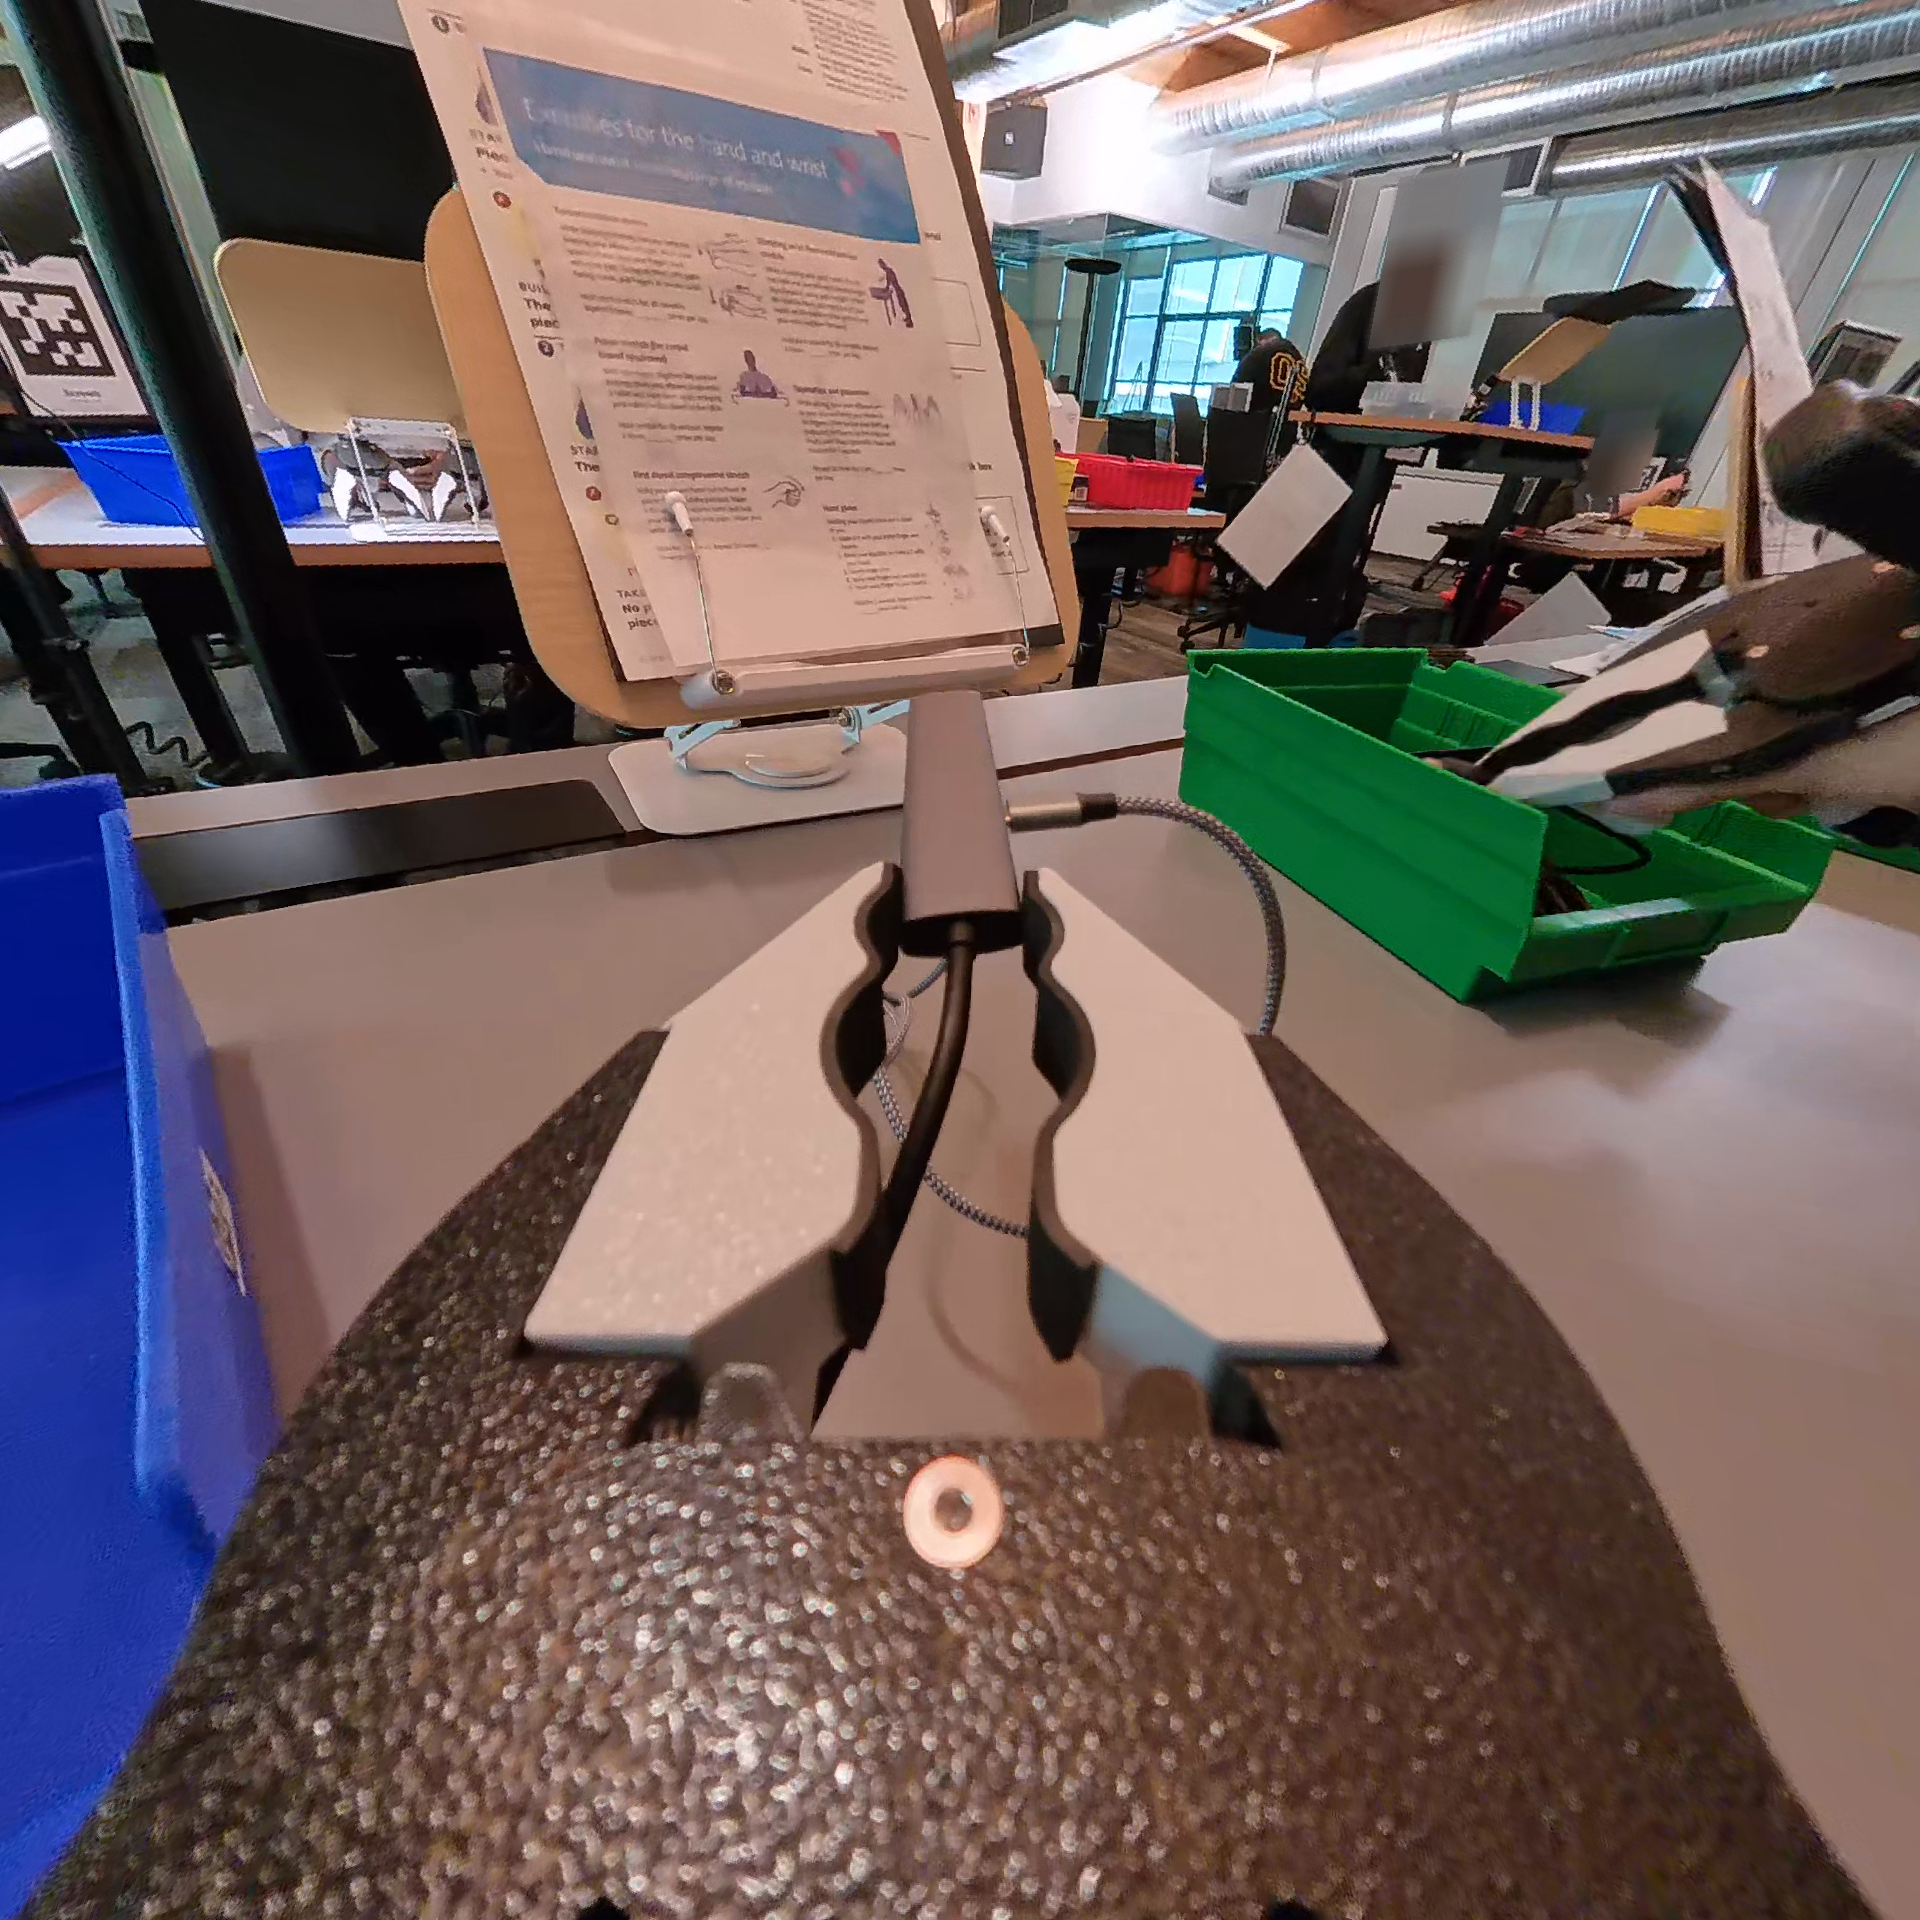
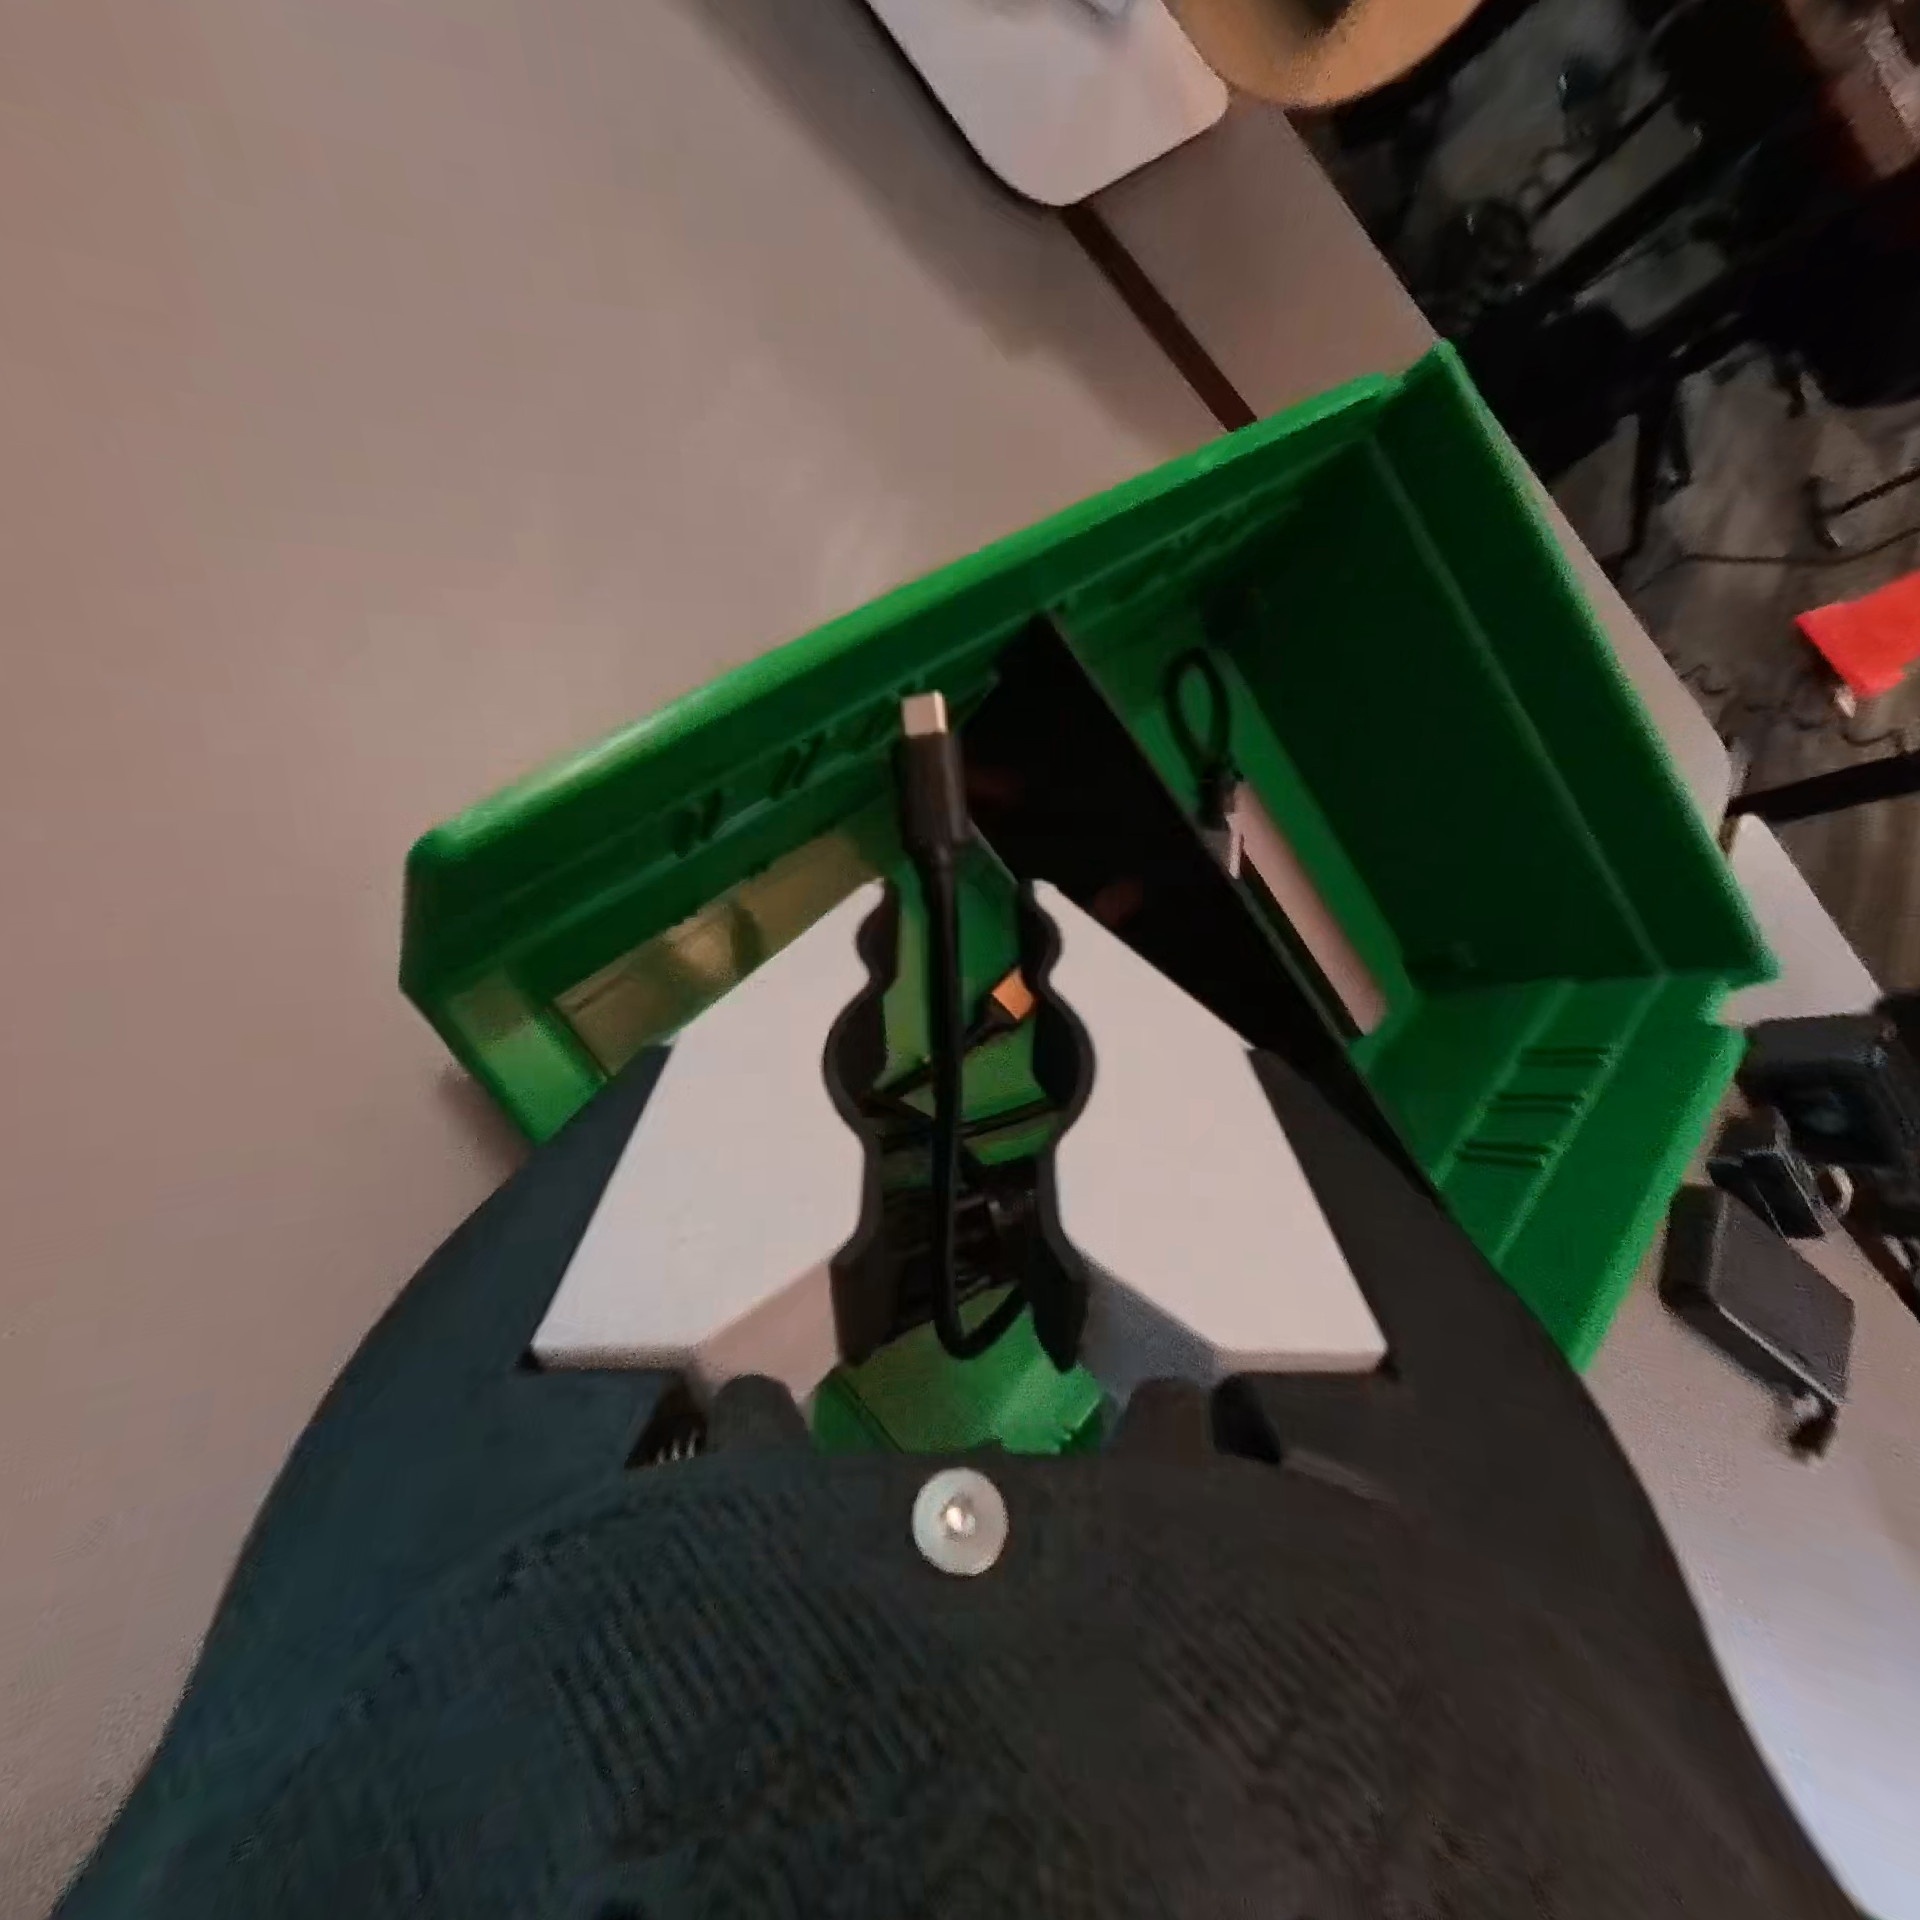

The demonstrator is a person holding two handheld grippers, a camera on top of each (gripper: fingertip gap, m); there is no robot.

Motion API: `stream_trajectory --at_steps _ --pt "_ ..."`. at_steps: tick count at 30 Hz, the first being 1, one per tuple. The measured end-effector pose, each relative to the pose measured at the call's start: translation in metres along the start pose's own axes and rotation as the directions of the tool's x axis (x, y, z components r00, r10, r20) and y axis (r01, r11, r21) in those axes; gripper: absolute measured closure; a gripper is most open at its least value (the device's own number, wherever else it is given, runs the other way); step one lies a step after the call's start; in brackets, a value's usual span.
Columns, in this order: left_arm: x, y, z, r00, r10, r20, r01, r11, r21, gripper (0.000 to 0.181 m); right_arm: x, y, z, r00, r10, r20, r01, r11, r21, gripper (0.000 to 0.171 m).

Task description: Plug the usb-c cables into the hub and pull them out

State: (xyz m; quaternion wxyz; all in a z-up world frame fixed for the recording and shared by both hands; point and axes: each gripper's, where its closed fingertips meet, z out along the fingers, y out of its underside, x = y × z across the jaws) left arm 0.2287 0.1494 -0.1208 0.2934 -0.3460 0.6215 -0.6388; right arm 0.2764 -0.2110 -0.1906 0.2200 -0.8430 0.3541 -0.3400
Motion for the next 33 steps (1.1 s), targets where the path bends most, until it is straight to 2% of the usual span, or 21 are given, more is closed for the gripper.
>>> stream_trajectory --at_steps 1,2,4,5,7,9,10,12,16,18,20,23,25,30,33 --pt "0.000 0.001 0.000 1.000 -0.001 -0.001 0.001 1.000 -0.005 0.161 0.008 0.000 -0.005 0.998 0.009 -0.060 -0.010 1.000 -0.011 0.132" --pt "-0.001 0.003 0.000 1.000 0.000 -0.005 -0.001 1.000 -0.012 0.161 0.017 -0.003 -0.015 0.992 0.011 -0.129 -0.010 1.000 0.008 0.122" --pt "0.002 0.006 0.000 1.000 0.001 -0.025 -0.002 1.000 -0.026 0.161 0.025 -0.020 -0.044 0.975 0.058 -0.213 -0.032 0.992 0.124 0.104" --pt "0.004 0.007 0.001 0.999 0.002 -0.036 -0.003 1.000 -0.029 0.161 0.022 -0.033 -0.058 0.974 0.093 -0.208 -0.049 0.977 0.207 0.097" --pt "0.009 0.008 0.003 0.998 0.011 -0.054 -0.013 0.999 -0.033 0.161 -0.002 -0.069 -0.082 0.981 0.159 -0.109 -0.101 0.905 0.413 0.092" --pt "0.015 0.011 0.007 0.997 0.023 -0.067 -0.026 0.999 -0.040 0.161 -0.053 -0.110 -0.096 0.986 0.141 0.087 -0.165 0.784 0.598 0.091" --pt "0.018 0.013 0.009 0.997 0.031 -0.070 -0.034 0.998 -0.045 0.161 -0.083 -0.127 -0.099 0.980 0.097 0.176 -0.190 0.732 0.654 0.091" --pt "0.023 0.018 0.014 0.997 0.055 -0.052 -0.057 0.997 -0.046 0.161 -0.134 -0.153 -0.093 0.971 0.012 0.239 -0.187 0.657 0.730 0.092" --pt "0.028 0.025 0.019 0.990 0.143 0.011 -0.143 0.989 -0.034 0.161 -0.199 -0.191 -0.061 0.949 -0.065 0.307 -0.207 0.605 0.769 0.098" --pt "0.032 0.030 0.019 0.983 0.183 0.017 -0.183 0.983 -0.034 0.161 -0.217 -0.200 -0.051 0.928 -0.076 0.366 -0.256 0.582 0.772 0.111" --pt "0.035 0.033 0.018 0.976 0.218 0.025 -0.217 0.975 -0.038 0.161 -0.228 -0.203 -0.044 0.908 -0.074 0.413 -0.298 0.582 0.757 0.126" --pt "0.039 0.033 0.018 0.972 0.234 0.019 -0.233 0.972 -0.022 0.161 -0.231 -0.198 -0.037 0.919 -0.080 0.386 -0.261 0.612 0.747 0.132" --pt "0.041 0.033 0.019 0.973 0.228 0.014 -0.228 0.974 -0.018 0.161 -0.231 -0.192 -0.032 0.907 -0.061 0.418 -0.290 0.629 0.721 0.136" --pt "0.052 0.033 0.022 0.969 0.245 -0.035 -0.245 0.969 0.007 0.161 -0.222 -0.190 -0.037 0.883 -0.014 0.470 -0.372 0.591 0.716 0.151" --pt "0.056 0.031 0.021 0.965 0.257 -0.042 -0.257 0.966 0.021 0.161 -0.225 -0.189 -0.035 0.874 -0.009 0.486 -0.383 0.602 0.700 0.150"
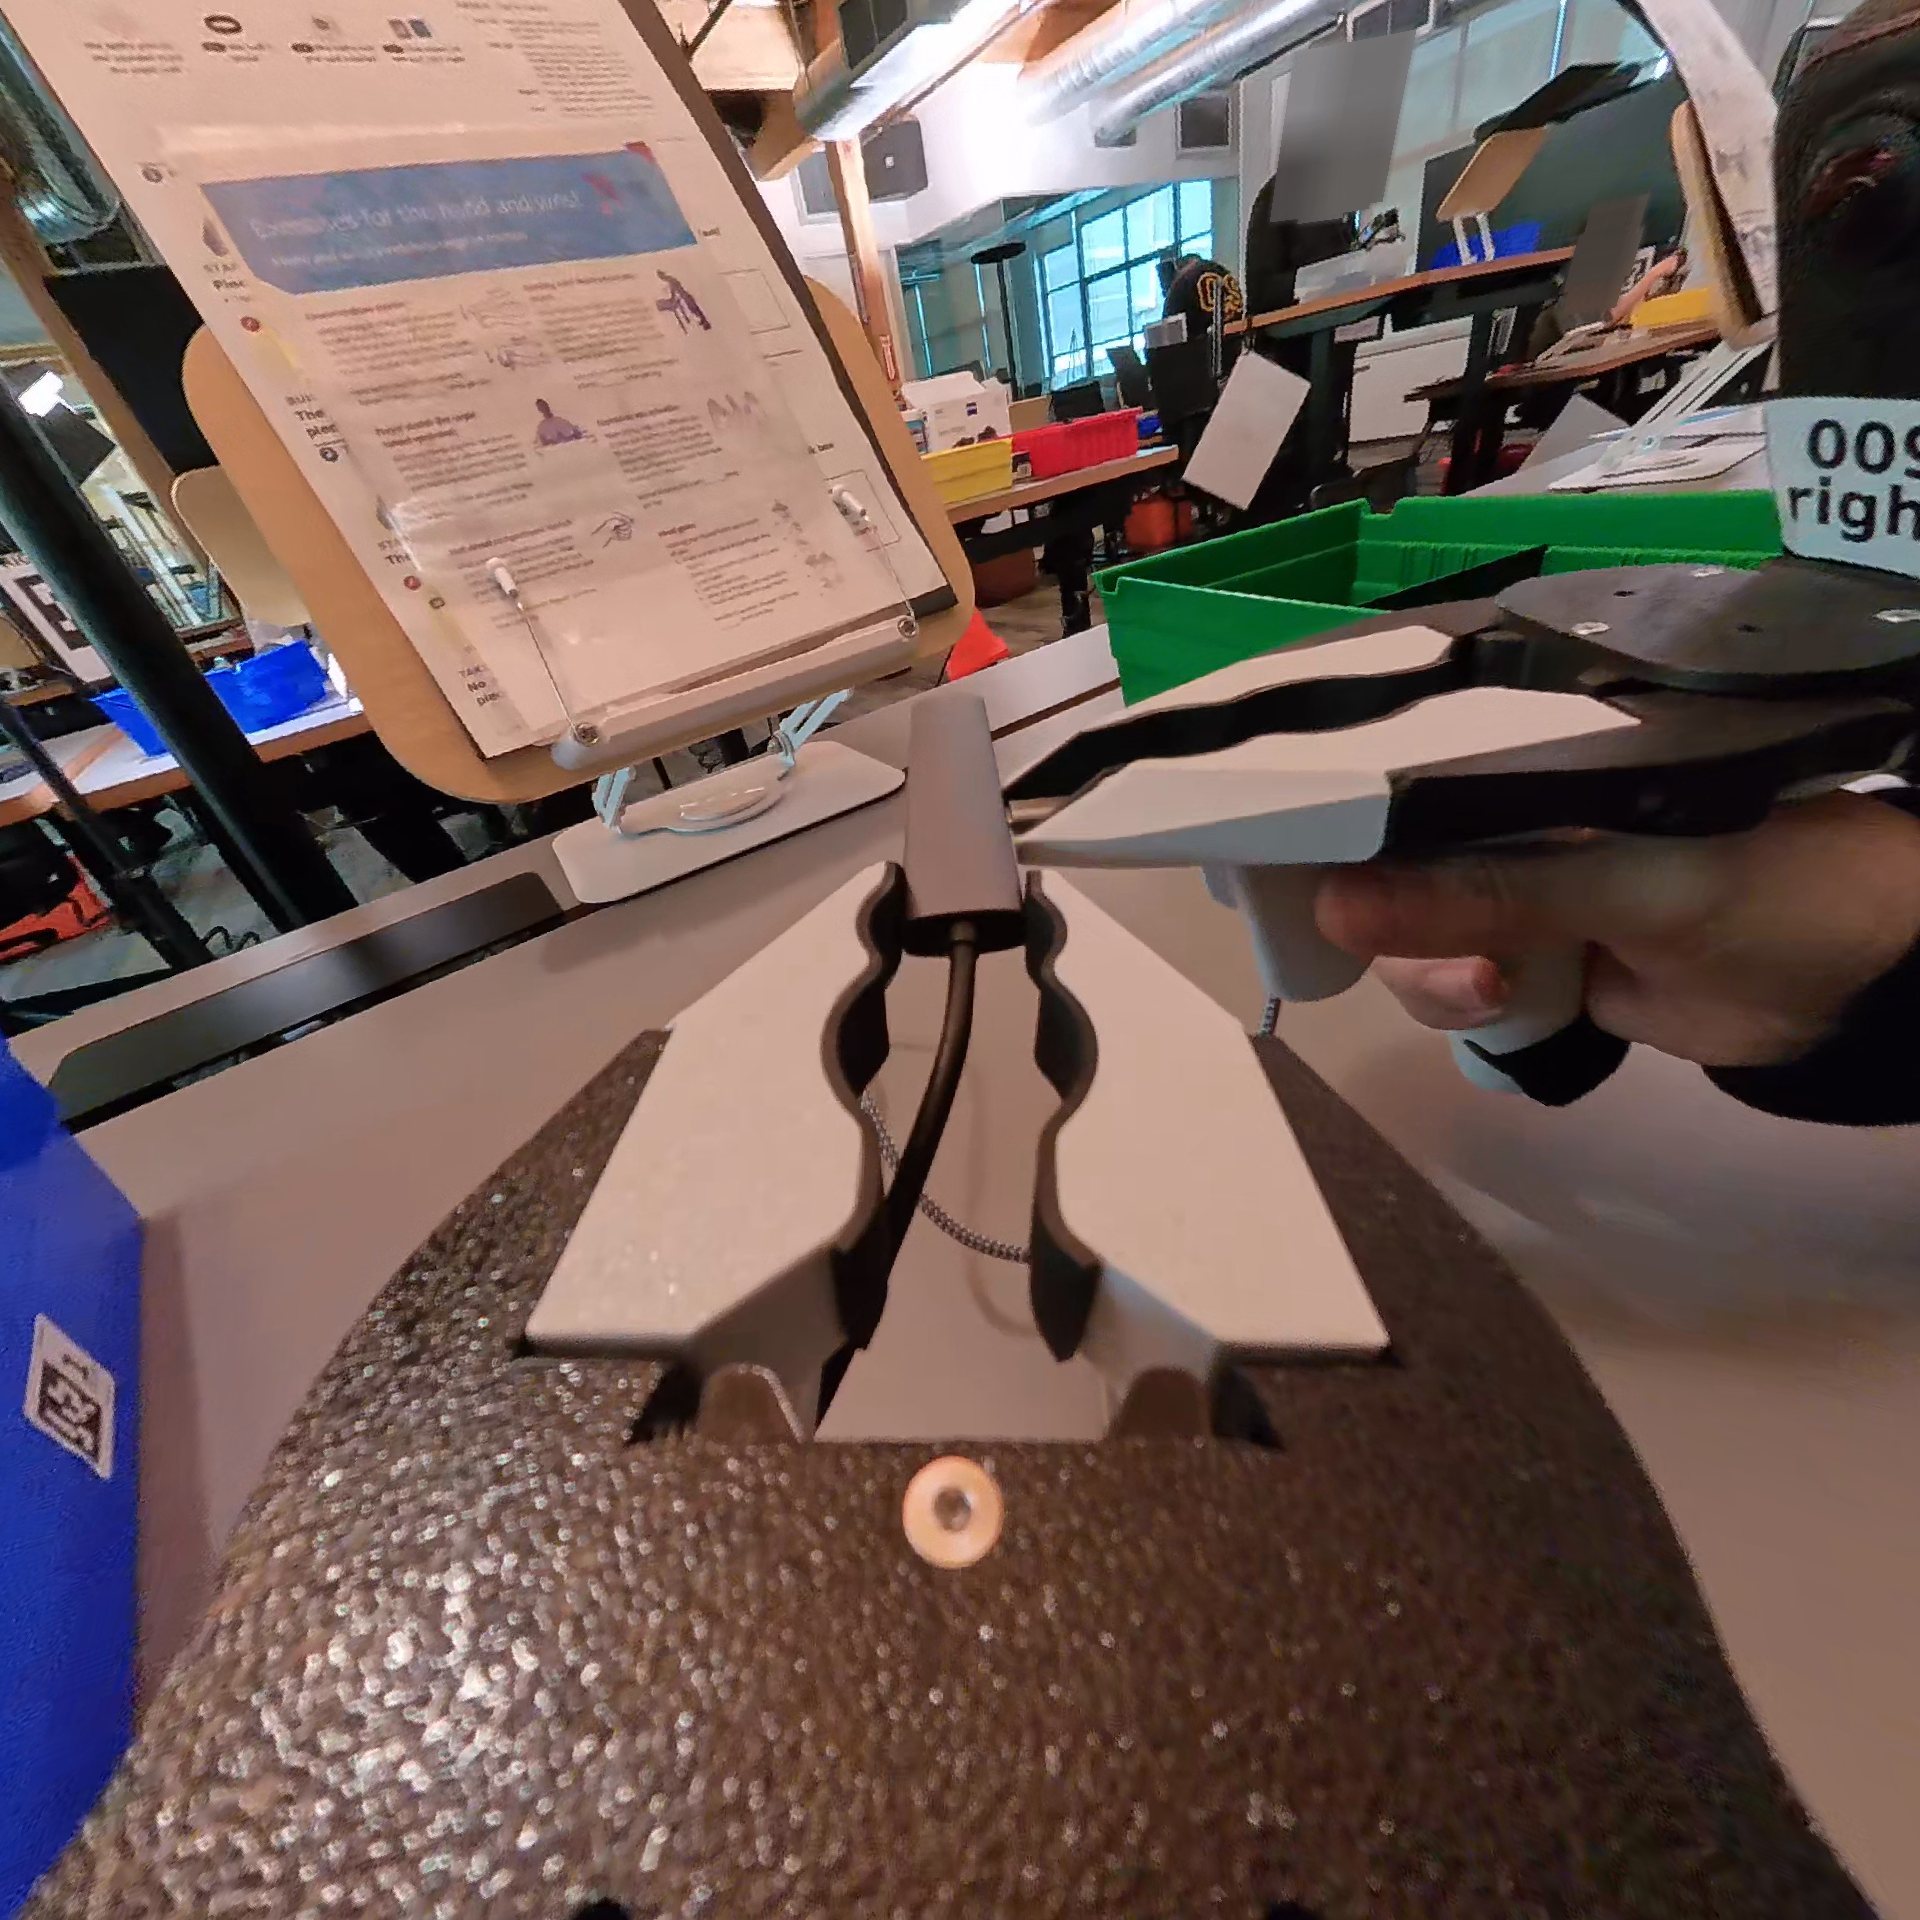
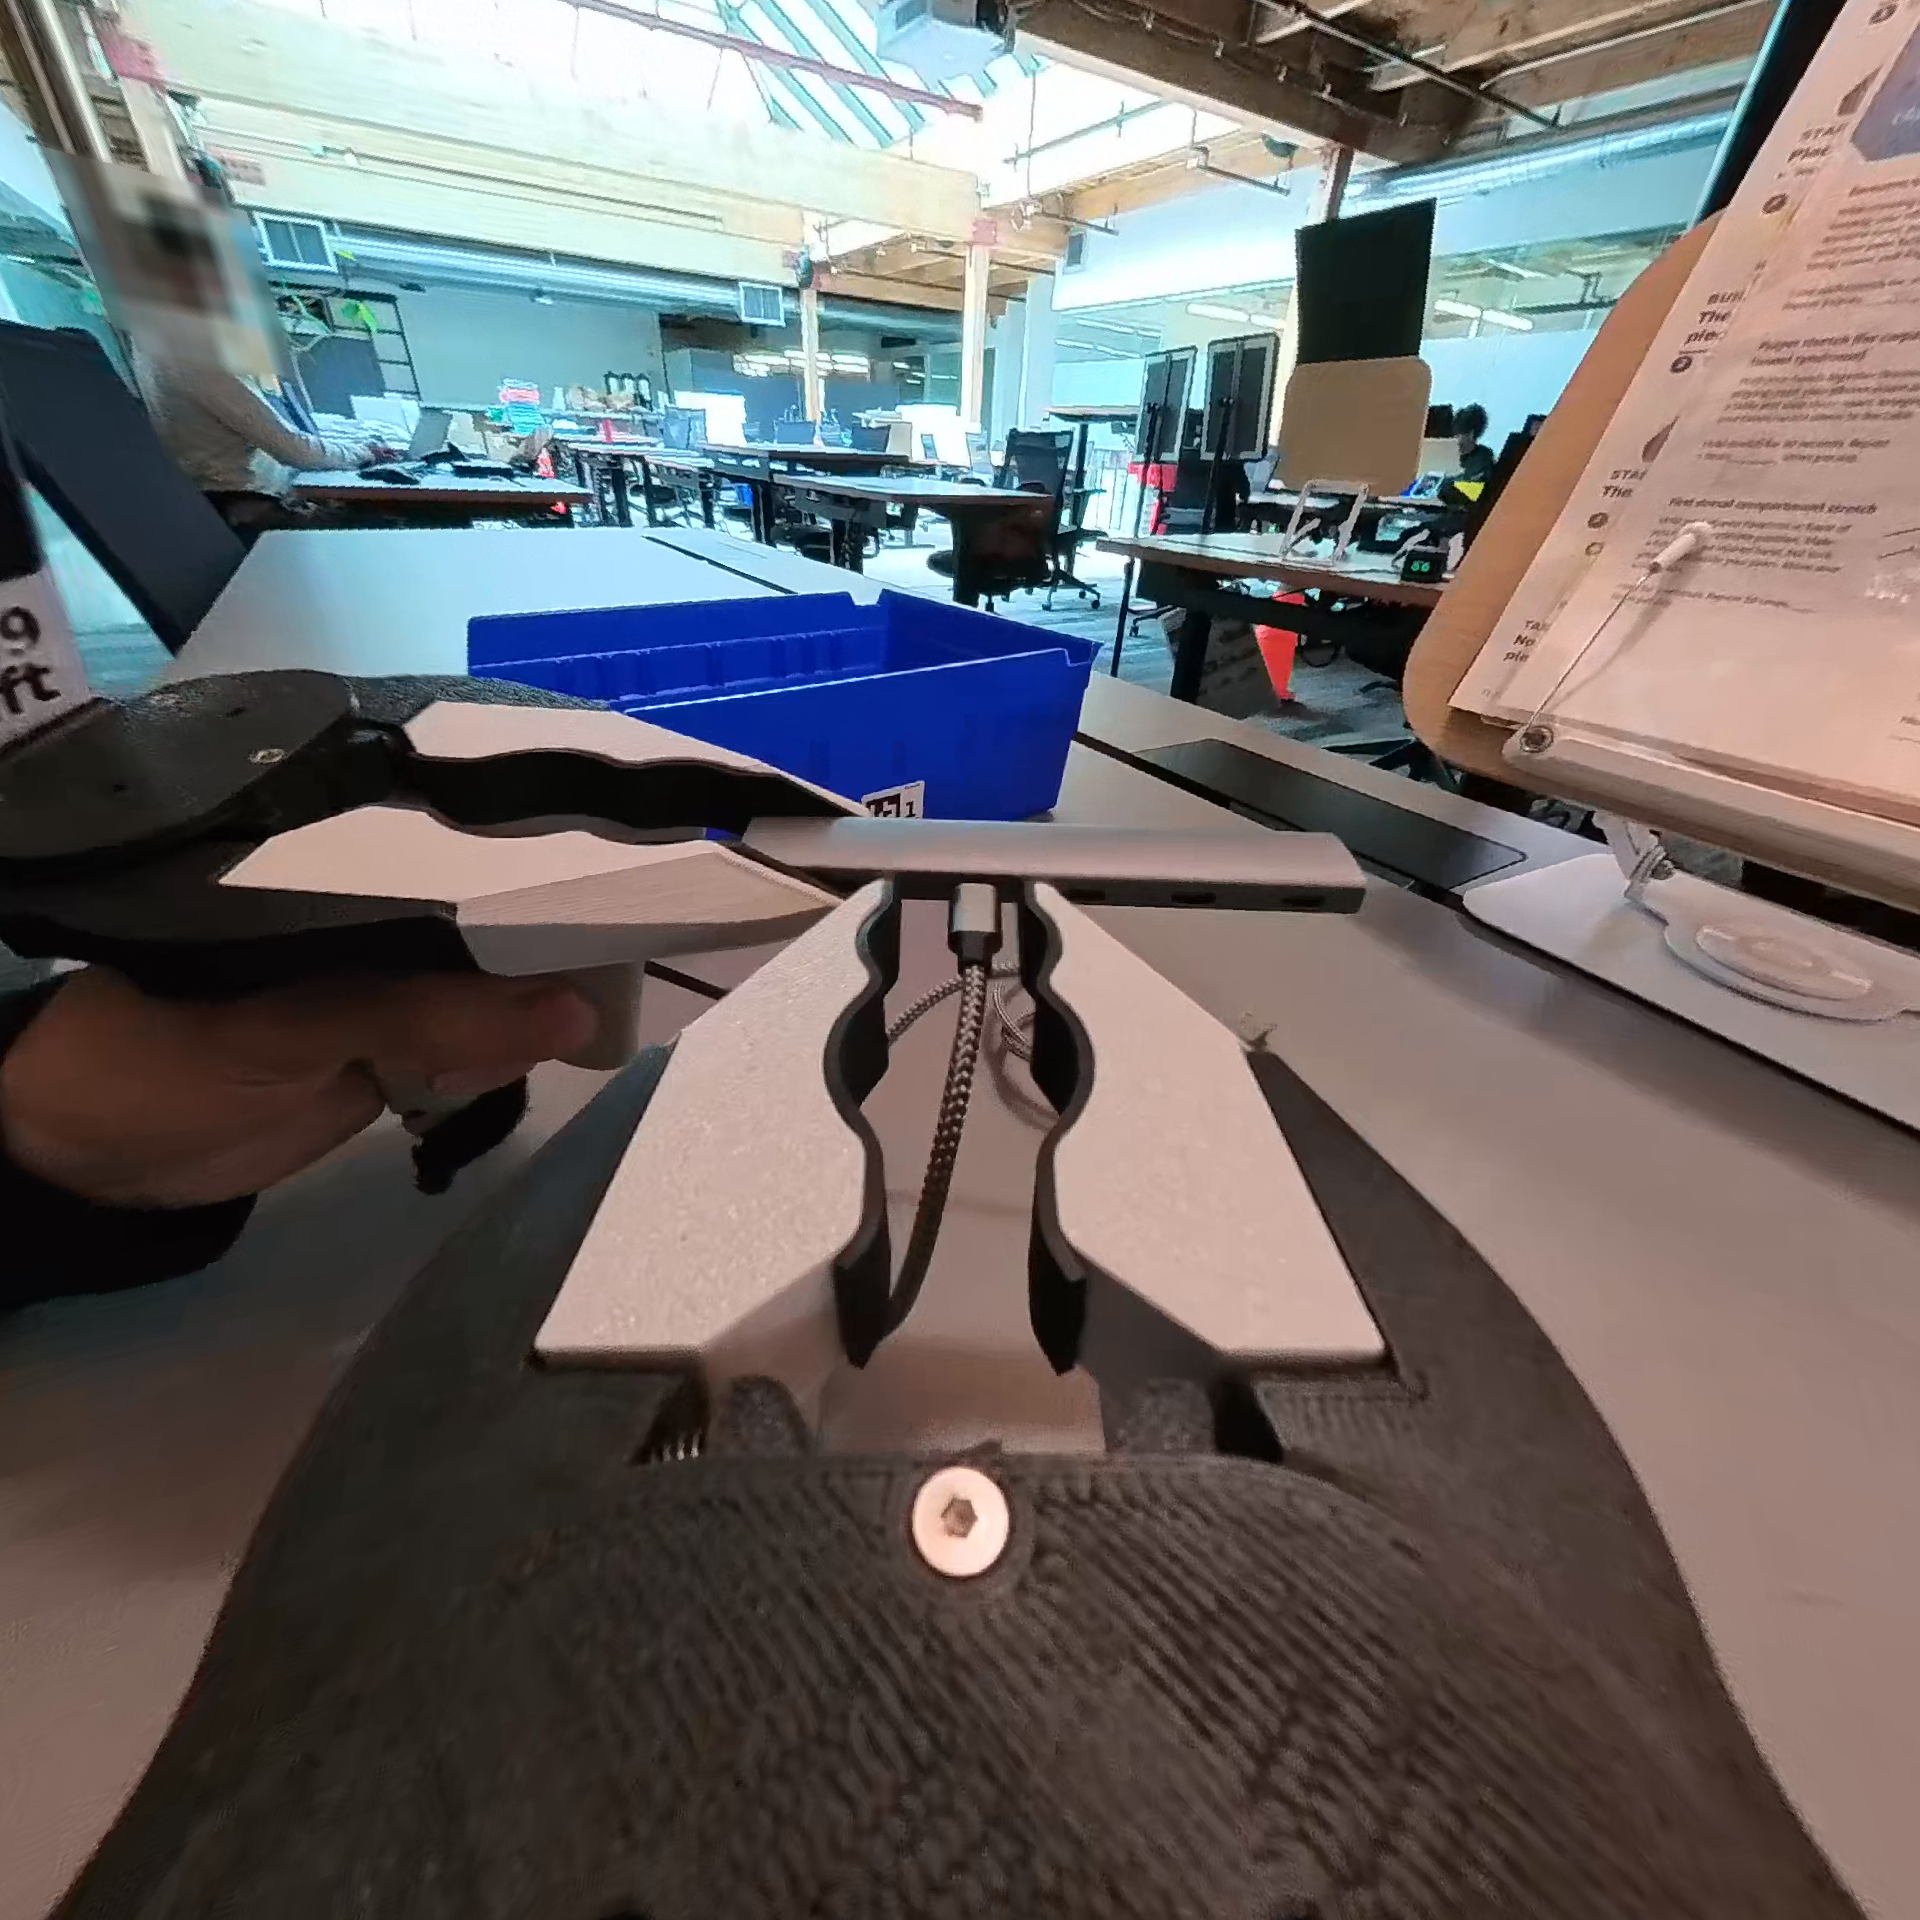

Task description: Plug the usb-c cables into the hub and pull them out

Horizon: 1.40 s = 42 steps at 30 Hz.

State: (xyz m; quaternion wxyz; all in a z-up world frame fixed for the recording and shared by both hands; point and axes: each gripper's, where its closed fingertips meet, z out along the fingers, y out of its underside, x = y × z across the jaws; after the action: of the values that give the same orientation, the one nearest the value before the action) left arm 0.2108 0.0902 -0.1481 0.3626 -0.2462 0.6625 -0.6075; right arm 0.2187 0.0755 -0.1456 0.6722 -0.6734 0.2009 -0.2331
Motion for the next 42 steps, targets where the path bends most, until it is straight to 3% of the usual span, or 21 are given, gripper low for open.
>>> stream_trajectory --at_steps 5,10,16,17,18,19,20,22,24,26,35,42 --pt "0.000 -0.003 -0.001 1.000 0.000 0.002 0.000 1.000 0.006 0.161 0.002 -0.002 0.000 0.999 0.032 -0.007 -0.032 0.999 0.020 0.163" --pt "0.001 0.000 -0.001 1.000 0.010 0.004 -0.010 1.000 -0.007 0.161 0.002 0.000 -0.001 0.999 0.046 0.005 -0.046 0.999 -0.018 0.163" --pt "0.001 -0.015 -0.006 0.989 0.133 0.071 -0.130 0.990 -0.048 0.160 -0.002 -0.010 -0.005 0.997 0.070 0.011 -0.070 0.998 0.001 0.162" --pt "-0.003 -0.018 -0.008 0.982 0.155 0.107 -0.150 0.987 -0.051 0.160 -0.003 -0.009 -0.009 0.998 0.064 0.012 -0.063 0.998 -0.010 0.162" --pt "-0.039 -0.026 -0.020 0.925 0.194 0.326 -0.188 0.981 -0.050 0.160 0.001 -0.002 -0.015 1.000 0.028 -0.013 -0.029 0.998 -0.054 0.162" --pt "-0.068 -0.036 -0.033 0.879 0.246 0.409 -0.244 0.968 -0.057 0.161 0.008 0.003 -0.023 0.998 -0.001 -0.055 -0.003 0.997 -0.074 0.163" --pt "-0.091 -0.041 -0.043 0.891 0.144 0.431 -0.144 0.989 -0.034 0.160 0.015 0.002 -0.032 0.996 0.022 -0.087 -0.026 0.998 -0.051 0.163" --pt "-0.085 -0.061 -0.054 0.945 -0.136 0.298 0.084 0.980 0.180 0.161 0.023 -0.002 -0.043 0.989 0.107 -0.099 -0.106 0.994 0.024 0.163" --pt "-0.063 -0.050 -0.047 0.954 -0.044 0.295 0.004 0.991 0.135 0.160 0.032 -0.009 -0.053 0.987 0.084 -0.135 -0.079 0.996 0.047 0.163" --pt "-0.047 -0.042 -0.033 0.960 0.062 0.273 -0.086 0.993 0.079 0.161 0.033 -0.031 -0.065 0.989 0.006 -0.146 0.001 0.999 0.053 0.163" --pt "-0.048 -0.052 -0.032 0.979 0.003 0.205 -0.025 0.994 0.104 0.160 0.070 -0.219 -0.152 0.926 -0.227 -0.302 0.288 0.941 0.176 0.163" --pt "-0.038 -0.042 -0.025 0.986 0.001 0.170 -0.012 0.998 0.068 0.160 0.126 -0.328 -0.205 0.795 -0.378 -0.474 0.461 0.885 0.067 0.163"
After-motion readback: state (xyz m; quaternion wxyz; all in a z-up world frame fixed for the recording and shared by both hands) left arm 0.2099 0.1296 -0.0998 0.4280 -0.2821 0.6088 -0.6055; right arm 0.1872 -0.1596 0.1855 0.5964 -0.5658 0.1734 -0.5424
